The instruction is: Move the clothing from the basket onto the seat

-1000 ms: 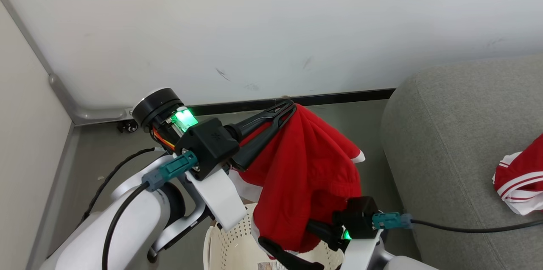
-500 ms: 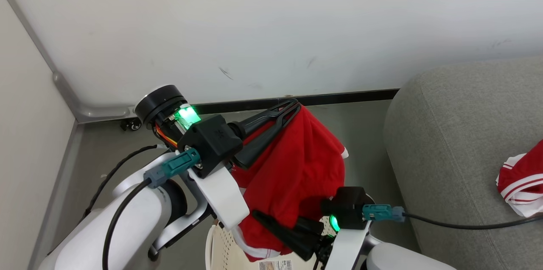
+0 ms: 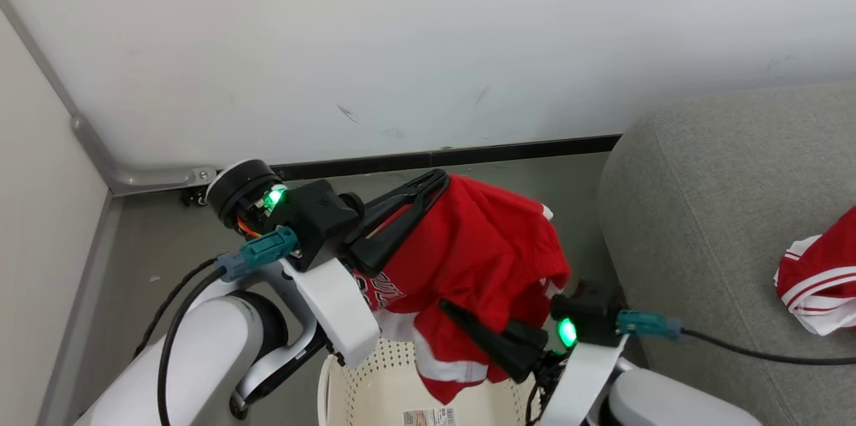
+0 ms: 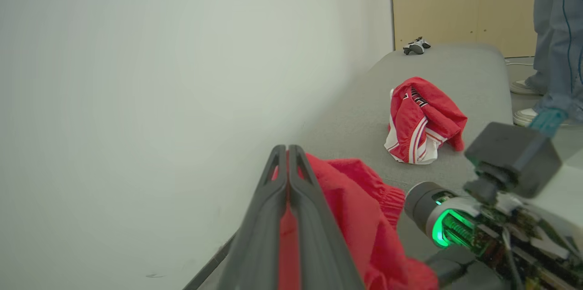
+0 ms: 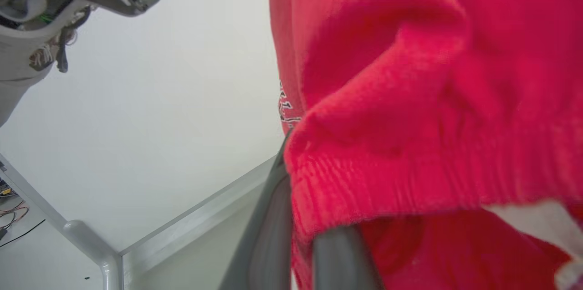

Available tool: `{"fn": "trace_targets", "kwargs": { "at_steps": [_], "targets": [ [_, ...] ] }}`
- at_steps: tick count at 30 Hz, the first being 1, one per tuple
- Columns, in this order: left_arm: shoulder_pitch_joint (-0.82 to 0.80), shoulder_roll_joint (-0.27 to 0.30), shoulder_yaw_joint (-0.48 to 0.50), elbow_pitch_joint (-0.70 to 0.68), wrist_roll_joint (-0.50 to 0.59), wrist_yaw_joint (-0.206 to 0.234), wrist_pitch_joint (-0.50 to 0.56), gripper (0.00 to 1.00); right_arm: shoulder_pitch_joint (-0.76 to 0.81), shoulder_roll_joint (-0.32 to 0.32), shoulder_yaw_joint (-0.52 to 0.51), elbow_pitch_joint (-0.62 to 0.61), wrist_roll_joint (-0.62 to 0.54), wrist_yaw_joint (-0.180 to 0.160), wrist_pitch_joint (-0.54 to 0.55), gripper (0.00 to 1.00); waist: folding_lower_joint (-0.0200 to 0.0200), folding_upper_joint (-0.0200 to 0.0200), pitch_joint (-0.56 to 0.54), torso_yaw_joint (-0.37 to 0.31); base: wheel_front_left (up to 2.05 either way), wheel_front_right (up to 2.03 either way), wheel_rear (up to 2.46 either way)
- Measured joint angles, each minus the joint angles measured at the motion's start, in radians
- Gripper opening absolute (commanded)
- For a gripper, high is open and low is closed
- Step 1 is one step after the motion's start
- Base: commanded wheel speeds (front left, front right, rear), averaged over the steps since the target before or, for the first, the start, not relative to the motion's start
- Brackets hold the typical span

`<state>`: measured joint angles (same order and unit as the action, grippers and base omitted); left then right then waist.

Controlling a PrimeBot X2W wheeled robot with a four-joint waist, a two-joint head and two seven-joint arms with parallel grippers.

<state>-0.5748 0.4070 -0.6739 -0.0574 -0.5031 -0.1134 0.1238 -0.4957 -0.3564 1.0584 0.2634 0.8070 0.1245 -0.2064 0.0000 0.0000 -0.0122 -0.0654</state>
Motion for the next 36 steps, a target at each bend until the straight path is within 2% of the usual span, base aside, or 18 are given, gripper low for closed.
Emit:
{"fn": "trace_targets", "kwargs": {
  "at_steps": [13,14,15,16,17,18,19,34,36],
  "targets": [
    [0.075,-0.021,0.015,0.074,-0.030,0.031,-0.064,0.00,0.005,-0.085,-0.167,-0.004,0.002,0.000,-0.032,0.00,0.0000,0.0000,0.017,-0.038,0.00,0.00,0.00],
    [0.079,-0.027,0.016,0.078,-0.034,0.031,-0.070,0.12,0.004,-0.086,-0.175,-0.008,0.000,0.000,-0.032,0.00,0.0000,0.0000,0.020,-0.041,0.00,0.00,0.00],
    [0.083,-0.034,0.016,0.083,-0.042,0.031,-0.073,0.32,0.004,-0.087,-0.180,-0.012,-0.003,0.000,-0.032,0.00,0.0000,0.0000,0.022,-0.044,0.00,0.00,0.00],
    [0.086,-0.039,0.015,0.087,-0.049,0.031,-0.073,0.45,0.004,-0.088,-0.185,-0.016,-0.006,0.000,-0.032,0.00,0.0000,0.0000,0.023,-0.047,0.00,0.00,0.00],
    [0.090,-0.042,0.012,0.090,-0.050,0.031,-0.075,0.62,0.004,-0.089,-0.190,-0.021,-0.007,0.000,-0.033,0.00,0.0000,0.0000,0.025,-0.050,0.00,0.00,0.00],
    [0.093,-0.043,0.008,0.093,-0.050,0.031,-0.081,0.87,0.004,-0.091,-0.196,-0.026,-0.007,0.000,-0.033,0.00,0.0000,0.0000,0.027,-0.053,0.00,0.00,0.00],
    [0.096,-0.043,0.006,0.096,-0.050,0.031,-0.084,1.00,0.003,-0.092,-0.203,-0.029,-0.009,0.000,-0.033,0.00,0.0000,0.0000,0.029,-0.056,0.00,0.00,0.00],
    [0.103,-0.054,0.003,0.133,-0.049,0.025,-0.137,1.00,0.005,-0.145,-0.305,-0.043,-0.025,0.000,-0.040,0.00,0.0000,0.0000,0.039,-0.082,0.00,0.00,0.00],
    [0.104,-0.059,-0.008,0.141,-0.049,0.024,-0.144,1.00,0.015,-0.162,-0.343,-0.038,-0.034,0.000,-0.040,0.00,0.0000,0.0000,0.038,-0.091,0.00,0.00,0.00]
  ]
}}
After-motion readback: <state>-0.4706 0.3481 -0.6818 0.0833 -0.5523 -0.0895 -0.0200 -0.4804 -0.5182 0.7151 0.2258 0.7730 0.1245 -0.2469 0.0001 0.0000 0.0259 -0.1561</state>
